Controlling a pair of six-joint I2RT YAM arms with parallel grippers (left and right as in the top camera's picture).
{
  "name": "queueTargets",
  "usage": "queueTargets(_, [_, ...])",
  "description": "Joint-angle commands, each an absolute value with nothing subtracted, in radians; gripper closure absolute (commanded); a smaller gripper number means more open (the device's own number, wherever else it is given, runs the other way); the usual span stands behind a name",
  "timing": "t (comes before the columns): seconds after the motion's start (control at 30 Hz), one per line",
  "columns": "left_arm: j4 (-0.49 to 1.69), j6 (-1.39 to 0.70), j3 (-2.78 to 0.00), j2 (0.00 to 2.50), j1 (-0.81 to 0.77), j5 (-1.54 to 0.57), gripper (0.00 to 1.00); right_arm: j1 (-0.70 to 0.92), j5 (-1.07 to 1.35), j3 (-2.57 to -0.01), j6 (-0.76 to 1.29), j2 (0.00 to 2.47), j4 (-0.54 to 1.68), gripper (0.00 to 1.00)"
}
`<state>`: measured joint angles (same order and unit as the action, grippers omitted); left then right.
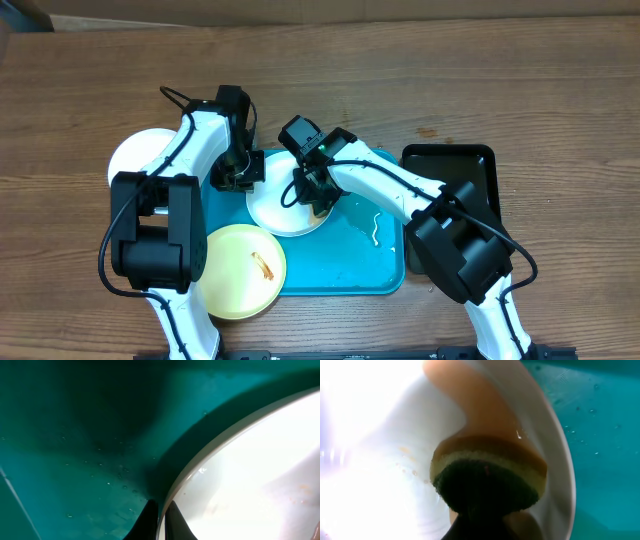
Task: Clean dirty plates on tray and stack at the side
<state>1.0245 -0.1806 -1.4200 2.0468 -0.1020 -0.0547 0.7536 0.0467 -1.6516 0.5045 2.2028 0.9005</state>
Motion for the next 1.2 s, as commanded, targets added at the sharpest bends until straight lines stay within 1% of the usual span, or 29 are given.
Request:
queueTargets(0.0, [1.009,-0.218,-1.416,2.057,-0.091,0.000,0.96,0.780,0.182,-1.603,0.529,2.258,0.891,0.96])
queueTargets(0.33, [1.009,-0.218,-1.416,2.057,-0.091,0.000,0.96,0.761,0.253,-1.609,0.551,2.255,0.808,0.96])
queueTargets(0.47, [1.009,-0.218,-1.416,2.057,-0.091,0.000,0.95,0.697,0.371,-1.640,0.540,2.240,0.805,0.96])
queueTargets(0.63, [1.009,-0.218,-1.416,2.057,-0.091,0.000,0.96,0.588,0.582,-1.651,0.454,2.165,0.782,0.96])
queueTargets(0.77, [1.009,-0.218,-1.416,2.057,-0.091,0.000,0.96,0.511,0.690,-1.651,0.356,2.083,0.785,0.96])
queueTargets(0.87, [1.009,-0.217,-1.416,2.057,-0.091,0.000,0.96,0.458,0.722,-1.651,0.304,2.009,0.830,0.96])
queueTargets(1.07, [1.008,-0.218,-1.419,2.049,-0.092,0.001,0.96,0.344,0.588,-1.651,0.282,1.876,1.024,0.96])
queueTargets(1.1, [1.007,-0.218,-1.421,2.043,-0.092,0.002,0.96,0.310,0.553,-1.651,0.251,1.850,1.086,0.96])
queueTargets(1.17, [1.004,-0.217,-1.423,2.040,-0.091,0.007,0.96,0.284,0.554,-1.651,0.211,1.834,1.136,0.96])
